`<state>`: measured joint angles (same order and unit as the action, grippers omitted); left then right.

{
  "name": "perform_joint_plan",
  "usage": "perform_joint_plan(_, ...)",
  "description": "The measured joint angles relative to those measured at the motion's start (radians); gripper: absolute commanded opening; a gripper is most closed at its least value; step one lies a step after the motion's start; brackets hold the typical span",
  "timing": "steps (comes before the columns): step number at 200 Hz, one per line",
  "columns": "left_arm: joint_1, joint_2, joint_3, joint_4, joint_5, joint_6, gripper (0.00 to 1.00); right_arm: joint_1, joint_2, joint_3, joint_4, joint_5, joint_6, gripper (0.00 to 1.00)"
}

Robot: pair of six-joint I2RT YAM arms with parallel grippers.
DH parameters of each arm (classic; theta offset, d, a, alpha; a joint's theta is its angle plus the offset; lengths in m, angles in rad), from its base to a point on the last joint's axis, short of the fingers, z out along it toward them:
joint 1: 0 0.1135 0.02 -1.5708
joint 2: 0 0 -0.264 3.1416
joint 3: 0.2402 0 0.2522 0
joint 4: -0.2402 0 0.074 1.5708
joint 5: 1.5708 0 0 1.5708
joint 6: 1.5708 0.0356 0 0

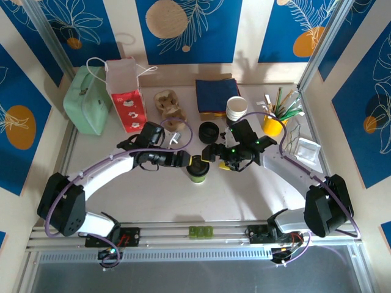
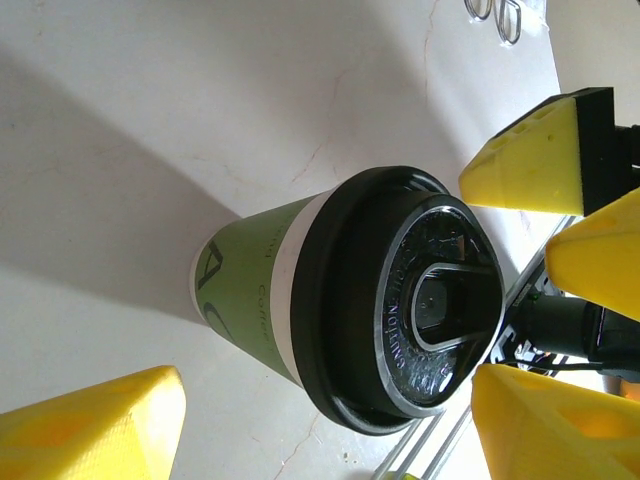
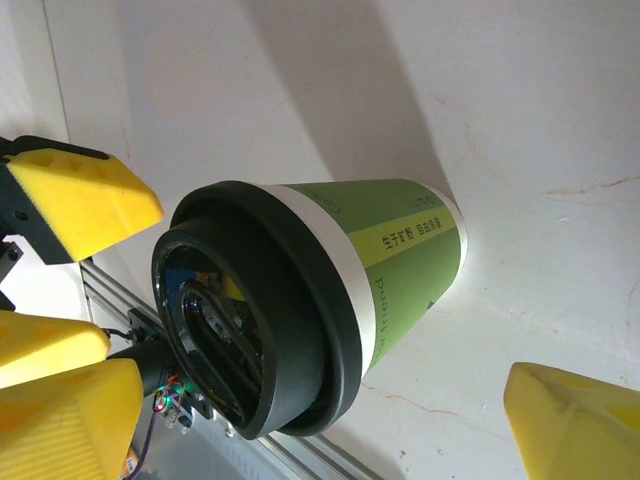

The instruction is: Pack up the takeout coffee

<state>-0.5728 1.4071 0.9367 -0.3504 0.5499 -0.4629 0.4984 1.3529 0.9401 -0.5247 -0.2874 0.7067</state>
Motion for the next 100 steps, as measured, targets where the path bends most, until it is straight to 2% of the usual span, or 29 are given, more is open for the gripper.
perform_joint_plan(100,-0.008,0.058,0.010,0.004,0.000,0.013,0.72,0.000,0.041,0.003,0.000,0.000,-0.004,0.84)
